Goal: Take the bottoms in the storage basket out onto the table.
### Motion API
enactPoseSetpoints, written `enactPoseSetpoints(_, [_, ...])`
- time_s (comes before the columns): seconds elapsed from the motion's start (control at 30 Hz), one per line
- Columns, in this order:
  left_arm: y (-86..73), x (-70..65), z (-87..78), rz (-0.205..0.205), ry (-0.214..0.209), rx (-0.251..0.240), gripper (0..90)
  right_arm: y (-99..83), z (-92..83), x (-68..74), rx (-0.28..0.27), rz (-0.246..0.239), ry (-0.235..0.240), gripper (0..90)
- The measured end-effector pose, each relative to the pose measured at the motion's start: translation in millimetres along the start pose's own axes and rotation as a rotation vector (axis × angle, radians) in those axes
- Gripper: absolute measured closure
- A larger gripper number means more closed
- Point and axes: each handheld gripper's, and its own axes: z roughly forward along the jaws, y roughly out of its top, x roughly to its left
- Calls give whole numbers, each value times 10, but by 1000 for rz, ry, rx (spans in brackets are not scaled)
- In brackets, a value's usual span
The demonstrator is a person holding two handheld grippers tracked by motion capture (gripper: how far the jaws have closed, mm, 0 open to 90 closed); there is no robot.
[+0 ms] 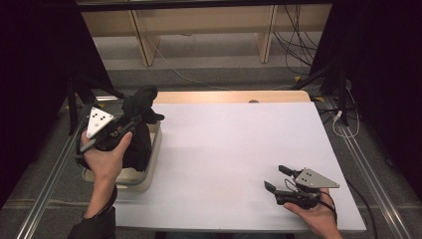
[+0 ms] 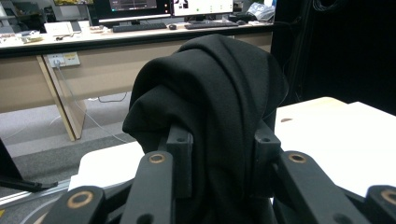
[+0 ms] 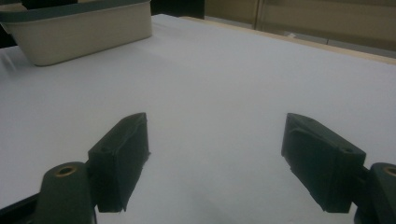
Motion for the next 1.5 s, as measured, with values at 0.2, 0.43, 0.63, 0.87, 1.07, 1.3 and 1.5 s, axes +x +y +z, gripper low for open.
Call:
enactPoseSetpoints(0.2, [38, -33, -29, 3, -9, -15, 679, 0, 1, 0, 0, 0, -1, 240])
enactPoseSetpoints(0.43, [65, -69, -50, 7, -17, -25, 679, 0, -1, 0, -1, 1, -1, 240])
enactPoseSetpoints(0.63, [89, -103, -67, 9, -29, -31, 679, 0, -1, 0, -3, 0, -3, 240])
enactPoseSetpoints(0.87, [118, -125, -95, 10, -36, -42, 679, -1, -1, 0, 0, 0, -2, 240])
enactPoseSetpoints(1.07, [136, -149, -111, 5, -46, -54, 679, -1, -2, 1, 1, 1, 0, 240])
enactPoseSetpoints(1.3, [164, -190, -131, -2, -66, -67, 679, -1, -2, 0, 1, 1, -1, 240])
enactPoseSetpoints(1.5, [174, -244, -129, -4, -86, -67, 679, -1, -2, -1, -1, -1, -1, 241])
